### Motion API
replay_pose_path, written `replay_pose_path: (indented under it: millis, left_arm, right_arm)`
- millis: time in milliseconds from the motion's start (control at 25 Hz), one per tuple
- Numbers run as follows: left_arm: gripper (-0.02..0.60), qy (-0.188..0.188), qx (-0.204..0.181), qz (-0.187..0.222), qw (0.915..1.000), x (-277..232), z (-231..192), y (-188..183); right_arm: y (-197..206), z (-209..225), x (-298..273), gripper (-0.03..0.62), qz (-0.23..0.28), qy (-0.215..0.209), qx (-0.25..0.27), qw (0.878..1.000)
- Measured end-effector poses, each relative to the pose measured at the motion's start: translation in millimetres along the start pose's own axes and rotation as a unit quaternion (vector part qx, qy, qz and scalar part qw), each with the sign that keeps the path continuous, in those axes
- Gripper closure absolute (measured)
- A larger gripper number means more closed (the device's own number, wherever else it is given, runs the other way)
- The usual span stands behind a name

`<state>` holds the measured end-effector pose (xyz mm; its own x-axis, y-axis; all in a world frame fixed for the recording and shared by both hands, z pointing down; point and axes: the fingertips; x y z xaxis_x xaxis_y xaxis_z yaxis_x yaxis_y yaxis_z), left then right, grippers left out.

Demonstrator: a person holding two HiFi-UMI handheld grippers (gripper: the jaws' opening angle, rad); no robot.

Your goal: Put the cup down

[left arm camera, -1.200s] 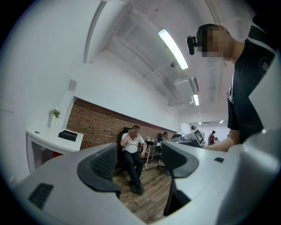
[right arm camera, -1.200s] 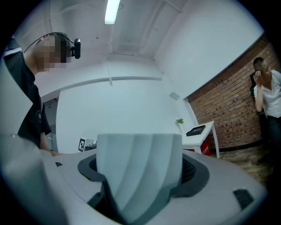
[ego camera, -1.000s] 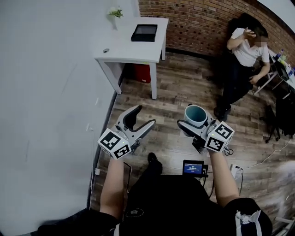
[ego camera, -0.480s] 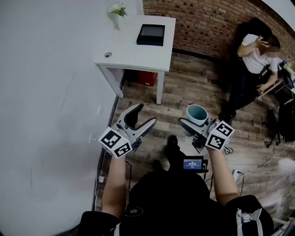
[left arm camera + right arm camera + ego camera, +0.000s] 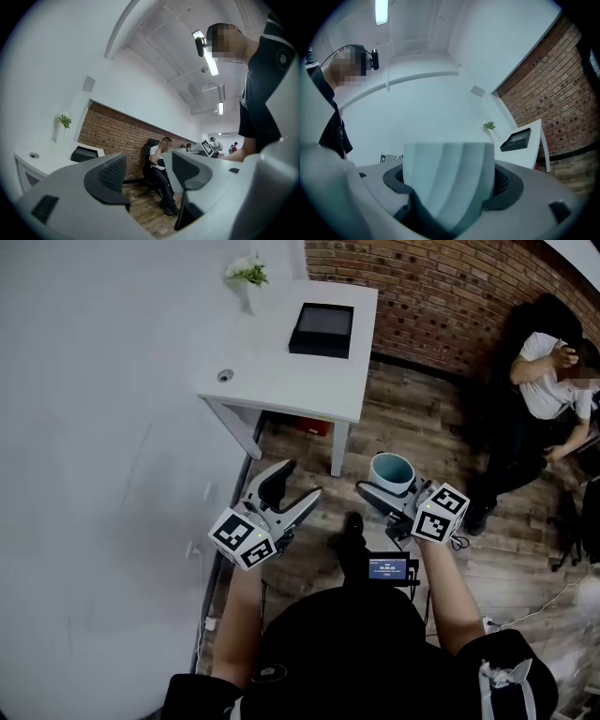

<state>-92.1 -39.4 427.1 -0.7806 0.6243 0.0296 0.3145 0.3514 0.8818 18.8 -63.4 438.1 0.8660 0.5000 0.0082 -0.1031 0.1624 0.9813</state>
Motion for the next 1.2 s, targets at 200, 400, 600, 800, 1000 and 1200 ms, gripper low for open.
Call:
replay_pose_path:
  millis: [200, 400, 600, 800, 1000, 1200]
  left_arm:
    - [0.272, -0.011, -0.009, -0.012, 0.9998, -68.2, -50.5, -42.3]
    - [0.27, -0.014, -0.013, -0.012, 0.9998, -133.7, -90.3, -76.9]
    - [0.27, 0.004, -0.014, -0.044, 0.9989, -169.1, -112.1, -82.4]
    - [0.27, 0.004, 0.003, -0.045, 0.999, -174.5, -149.4, -96.2]
    - [0.27, 0.04, 0.004, -0.061, 0.9973, -179.8, -177.3, -105.8]
    - [0.272, 0.059, 0.003, -0.057, 0.9967, -185.8, -195.6, -123.5]
  right_arm:
    - [-31.9, 71.8, -49.7, 0.2, -0.004, -0.029, 0.049, 0.998]
    - [-64.4, 145.0, -84.4, 0.2, 0.002, -0.05, 0.068, 0.996]
    - [-60.4, 181.0, -115.0, 0.2, -0.007, -0.065, 0.058, 0.996]
    - [-56.9, 194.3, -143.2, 0.2, -0.012, -0.057, 0.046, 0.997]
    - [-54.2, 206.3, -168.8, 0.2, -0.013, -0.021, 0.043, 0.999]
    - [-65.0, 209.9, -181.0, 0.2, 0.003, 0.008, 0.034, 0.999]
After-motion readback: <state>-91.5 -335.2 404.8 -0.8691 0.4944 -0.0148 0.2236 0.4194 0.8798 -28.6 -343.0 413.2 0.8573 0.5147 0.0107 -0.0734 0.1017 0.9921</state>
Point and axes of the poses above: the fingertips, and each gripper's own axes: x backward along the fingers, z to its right, y out of its underside, and after that the axes turned 15 degrees about x, right-handed
